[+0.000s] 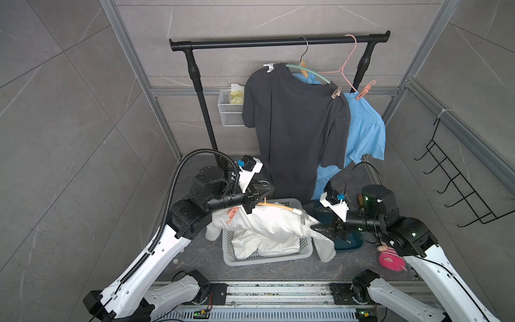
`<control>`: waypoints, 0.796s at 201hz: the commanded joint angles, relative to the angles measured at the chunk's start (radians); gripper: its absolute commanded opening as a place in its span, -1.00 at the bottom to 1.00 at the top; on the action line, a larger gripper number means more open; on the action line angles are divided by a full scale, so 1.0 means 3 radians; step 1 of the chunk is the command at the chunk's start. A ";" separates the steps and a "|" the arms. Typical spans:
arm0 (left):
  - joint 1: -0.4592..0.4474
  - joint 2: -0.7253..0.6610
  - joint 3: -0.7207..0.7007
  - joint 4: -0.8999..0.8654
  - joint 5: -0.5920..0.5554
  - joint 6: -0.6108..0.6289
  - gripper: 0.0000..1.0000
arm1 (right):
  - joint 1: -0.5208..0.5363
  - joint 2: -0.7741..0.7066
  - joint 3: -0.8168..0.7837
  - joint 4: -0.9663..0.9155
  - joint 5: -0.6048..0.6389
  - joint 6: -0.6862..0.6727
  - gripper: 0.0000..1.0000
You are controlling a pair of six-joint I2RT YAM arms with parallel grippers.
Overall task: Use clothespins to secure the t-shirt on both sides of the hanger
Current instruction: Pick up the hanger from the basket.
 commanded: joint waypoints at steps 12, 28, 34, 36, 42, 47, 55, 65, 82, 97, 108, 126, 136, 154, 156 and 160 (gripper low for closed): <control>0.0015 -0.0078 0.0205 0.0215 0.0121 -0.0022 -1.00 | -0.0015 0.0137 -0.0034 -0.0048 -0.0335 -0.0128 0.24; 0.0015 -0.0068 0.0221 0.0215 0.0098 -0.0021 -1.00 | -0.0014 0.0165 -0.0010 -0.0053 -0.0444 -0.0127 0.03; 0.0013 -0.0068 0.0224 0.0219 0.0082 -0.0021 -1.00 | -0.0014 0.0165 -0.0010 -0.0046 -0.0464 -0.0120 -0.09; 0.0015 -0.0068 0.0229 0.0220 0.0078 -0.0018 -1.00 | -0.0009 0.0162 -0.0009 -0.0039 -0.0470 -0.0120 -0.13; 0.0013 -0.0063 0.0235 0.0220 0.0065 -0.0014 -1.00 | -0.0014 0.0152 -0.0008 -0.0020 -0.0486 -0.0113 -0.26; 0.0015 -0.0058 0.0236 0.0220 0.0047 -0.0016 -1.00 | -0.0014 0.0141 -0.0011 0.0000 -0.0491 -0.0097 -0.38; 0.0015 -0.0058 0.0249 0.0220 0.0017 -0.0017 -1.00 | -0.0008 0.0118 -0.0007 0.0029 -0.0490 -0.0066 -0.59; 0.0013 -0.0057 0.0265 0.0215 -0.0003 -0.0012 -1.00 | -0.0013 0.0078 0.0006 0.0049 -0.0486 -0.0024 -0.80; 0.0015 -0.0072 0.0282 0.0211 -0.0071 -0.0026 -1.00 | -0.0013 0.0001 0.0050 0.0084 -0.0454 0.0058 -1.00; 0.0015 -0.0094 0.0304 0.0182 -0.0113 -0.0022 -1.00 | -0.0013 -0.0067 0.0100 0.0136 -0.0364 0.0161 -1.00; 0.0015 -0.0122 0.0324 0.0152 -0.0141 -0.0015 -0.90 | -0.0014 -0.0099 0.0158 0.0152 -0.0276 0.0245 -1.00; 0.0015 -0.0175 0.0389 0.0079 -0.0230 -0.0006 -0.15 | -0.0006 -0.0130 0.0283 0.0127 -0.0218 0.0313 -1.00; 0.0015 -0.0230 0.0427 0.0052 -0.0288 0.0007 0.10 | -0.0013 -0.0146 0.0360 0.0112 -0.0171 0.0335 -1.00; 0.0015 -0.0410 0.0419 0.0154 -0.0552 -0.0181 0.24 | -0.0014 -0.0176 0.0511 0.0106 -0.0041 0.0394 -1.00; 0.0013 -0.0437 0.0406 0.0185 -0.0542 -0.0197 0.25 | -0.0012 -0.0179 0.0527 0.0105 -0.0020 0.0397 -1.00; 0.0014 -0.0484 0.0382 0.0239 -0.0501 -0.0201 0.29 | -0.0006 -0.0186 0.0554 0.0105 0.0027 0.0411 -1.00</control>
